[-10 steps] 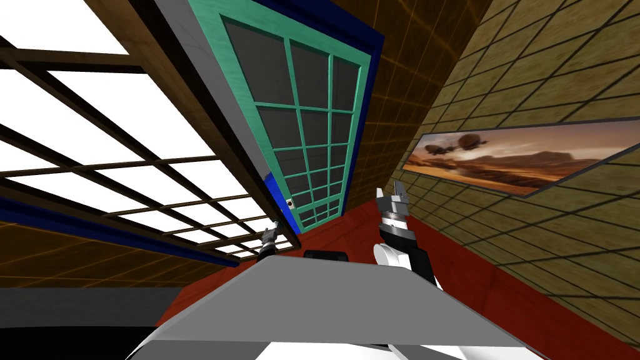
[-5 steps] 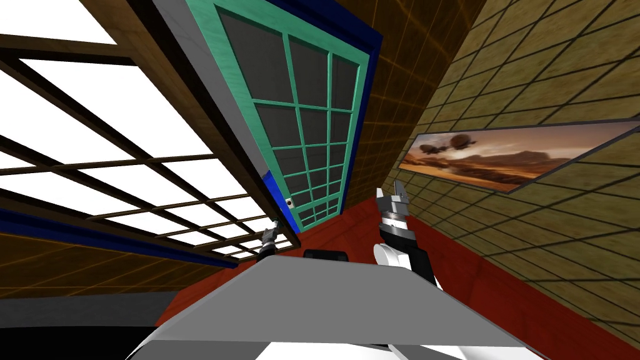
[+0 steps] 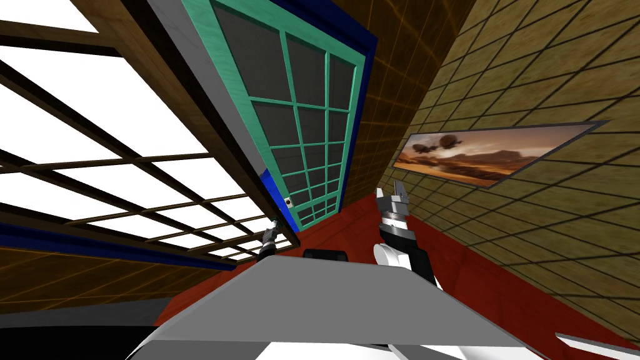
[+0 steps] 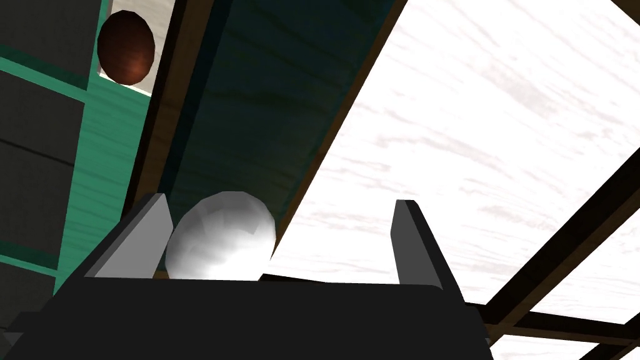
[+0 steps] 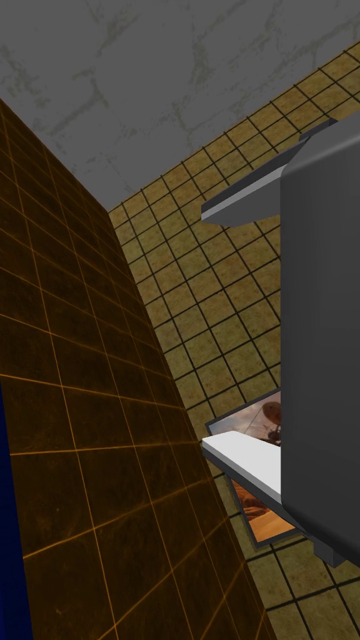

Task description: Pull the door open

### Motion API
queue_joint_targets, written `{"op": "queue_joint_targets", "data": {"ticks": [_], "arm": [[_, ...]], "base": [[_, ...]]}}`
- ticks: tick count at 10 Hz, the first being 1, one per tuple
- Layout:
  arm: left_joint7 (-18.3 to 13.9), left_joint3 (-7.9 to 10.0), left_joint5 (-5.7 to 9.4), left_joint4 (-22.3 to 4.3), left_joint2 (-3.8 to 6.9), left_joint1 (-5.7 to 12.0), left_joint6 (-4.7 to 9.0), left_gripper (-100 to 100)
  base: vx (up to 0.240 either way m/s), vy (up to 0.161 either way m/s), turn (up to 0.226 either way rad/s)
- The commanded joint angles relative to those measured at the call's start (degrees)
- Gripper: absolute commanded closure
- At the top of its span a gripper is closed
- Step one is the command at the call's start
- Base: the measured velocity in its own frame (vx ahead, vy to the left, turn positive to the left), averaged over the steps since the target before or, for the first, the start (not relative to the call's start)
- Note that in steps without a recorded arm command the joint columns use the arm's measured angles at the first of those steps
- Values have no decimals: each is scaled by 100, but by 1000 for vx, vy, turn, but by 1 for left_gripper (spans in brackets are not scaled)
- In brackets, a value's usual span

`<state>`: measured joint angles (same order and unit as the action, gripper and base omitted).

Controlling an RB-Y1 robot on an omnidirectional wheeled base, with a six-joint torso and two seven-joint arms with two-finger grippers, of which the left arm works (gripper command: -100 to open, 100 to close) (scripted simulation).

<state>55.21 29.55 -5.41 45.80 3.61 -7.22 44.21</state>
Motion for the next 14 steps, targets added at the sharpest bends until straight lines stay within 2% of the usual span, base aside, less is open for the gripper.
{"op": "queue_joint_targets", "data": {"ticks": [1, 2, 3, 5, 6, 8, 9, 11, 13, 14], "arm": [[-275, 37, 109, 53, 103, -70, -28, 100], [-433, -3, 177, 51, 125, -73, -17, 100], [-480, -3, 177, 51, 125, -73, -17, 100], [-823, -84, 312, 48, 168, -78, 4, 100], [-888, -84, 312, 48, 168, -78, 4, 100], [-1240, -169, 453, 44, 212, -85, 26, 100], [-1307, -169, 453, 44, 212, -85, 26, 100], [-1675, -263, 610, 39, 260, -92, 51, 100], [-1759, -263, 610, 39, 260, -92, 51, 100], [-1985, -310, 689, 37, 284, -95, 63, 100]], "base": [[-26, -1, -46], [-34, 14, -87], [-26, 9, -34], [-35, 11, -73], [-40, 5, -50], [-45, 1, -70], [-33, 8, -50], [-43, 16, -78], [-28, 9, -29], [-13, -2, -38]]}}
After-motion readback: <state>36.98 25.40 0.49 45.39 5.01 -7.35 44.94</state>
